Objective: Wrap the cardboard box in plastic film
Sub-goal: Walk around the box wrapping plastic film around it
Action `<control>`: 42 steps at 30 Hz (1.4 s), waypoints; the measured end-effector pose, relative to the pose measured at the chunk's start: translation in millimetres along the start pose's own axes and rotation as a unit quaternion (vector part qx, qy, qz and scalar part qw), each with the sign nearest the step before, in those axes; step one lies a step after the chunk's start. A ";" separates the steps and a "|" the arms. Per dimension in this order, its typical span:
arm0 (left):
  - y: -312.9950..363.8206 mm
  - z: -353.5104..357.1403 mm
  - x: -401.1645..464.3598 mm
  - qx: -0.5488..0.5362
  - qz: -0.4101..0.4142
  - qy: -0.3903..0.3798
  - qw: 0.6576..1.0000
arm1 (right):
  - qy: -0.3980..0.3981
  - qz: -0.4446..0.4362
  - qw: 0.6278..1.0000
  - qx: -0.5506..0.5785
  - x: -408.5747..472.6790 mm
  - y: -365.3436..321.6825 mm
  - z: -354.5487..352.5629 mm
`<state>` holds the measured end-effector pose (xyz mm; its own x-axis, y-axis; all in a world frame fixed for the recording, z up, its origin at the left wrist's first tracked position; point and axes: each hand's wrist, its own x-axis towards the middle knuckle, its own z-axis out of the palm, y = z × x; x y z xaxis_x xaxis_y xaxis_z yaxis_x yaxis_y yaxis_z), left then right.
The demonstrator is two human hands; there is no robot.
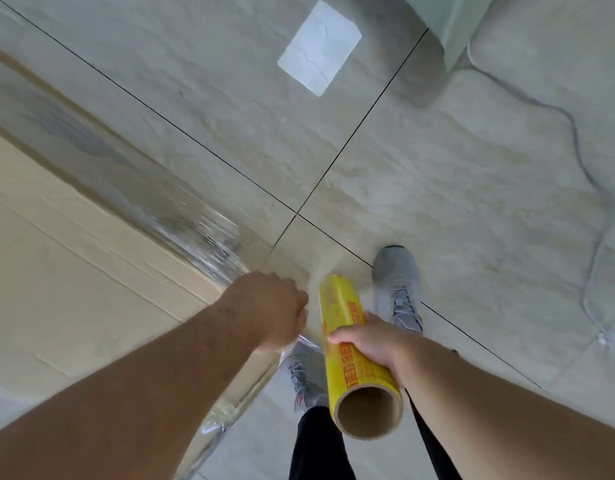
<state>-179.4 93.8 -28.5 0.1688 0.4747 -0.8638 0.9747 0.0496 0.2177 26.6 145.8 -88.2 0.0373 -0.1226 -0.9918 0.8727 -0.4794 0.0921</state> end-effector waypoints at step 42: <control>22.8 24.0 -4.1 0.163 0.060 -0.008 0.985 | -0.077 -0.042 0.934 0.346 5.0 67.0 135.9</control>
<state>-154.3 71.9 -30.9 0.2861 0.4455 -0.8484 0.9420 -0.2929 0.1638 19.1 -5.0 -74.9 -0.1329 -0.1574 -0.9786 0.3430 -0.9336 0.1036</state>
